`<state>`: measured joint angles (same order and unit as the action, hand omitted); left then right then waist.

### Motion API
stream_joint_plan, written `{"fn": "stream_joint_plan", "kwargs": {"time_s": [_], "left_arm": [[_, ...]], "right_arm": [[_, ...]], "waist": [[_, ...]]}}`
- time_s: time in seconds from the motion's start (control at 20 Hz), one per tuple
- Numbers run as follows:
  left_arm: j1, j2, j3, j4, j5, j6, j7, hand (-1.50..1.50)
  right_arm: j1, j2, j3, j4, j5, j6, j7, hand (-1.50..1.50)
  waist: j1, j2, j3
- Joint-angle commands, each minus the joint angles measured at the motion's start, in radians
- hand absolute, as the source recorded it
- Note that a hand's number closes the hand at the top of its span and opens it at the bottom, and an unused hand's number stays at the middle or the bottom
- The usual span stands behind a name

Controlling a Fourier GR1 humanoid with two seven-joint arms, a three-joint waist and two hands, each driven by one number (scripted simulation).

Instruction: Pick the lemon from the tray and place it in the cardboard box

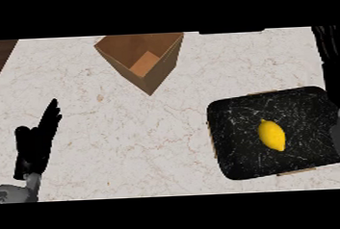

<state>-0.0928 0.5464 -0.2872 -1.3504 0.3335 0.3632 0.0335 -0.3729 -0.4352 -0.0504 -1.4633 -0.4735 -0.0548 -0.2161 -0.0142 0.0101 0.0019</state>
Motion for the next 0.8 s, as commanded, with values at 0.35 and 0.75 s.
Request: {"fn": "stream_joint_plan", "kwargs": {"time_s": [0.35, 0.75], "left_arm": [[-0.117, -0.032, -0.109, -0.131, -0.053, -0.113, -0.048, 0.00], [-0.135, -0.052, -0.146, -0.165, -0.052, -0.151, -0.033, 0.00]], "right_arm": [[0.230, -0.237, 0.183, 0.063, 0.464, -0.123, 0.048, -1.50], [0.436, -0.352, 0.359, -0.046, 0.968, -0.422, 0.098, -1.50]], "waist": [[-0.074, -0.006, -0.035], [-0.055, -0.029, -0.010]]}}
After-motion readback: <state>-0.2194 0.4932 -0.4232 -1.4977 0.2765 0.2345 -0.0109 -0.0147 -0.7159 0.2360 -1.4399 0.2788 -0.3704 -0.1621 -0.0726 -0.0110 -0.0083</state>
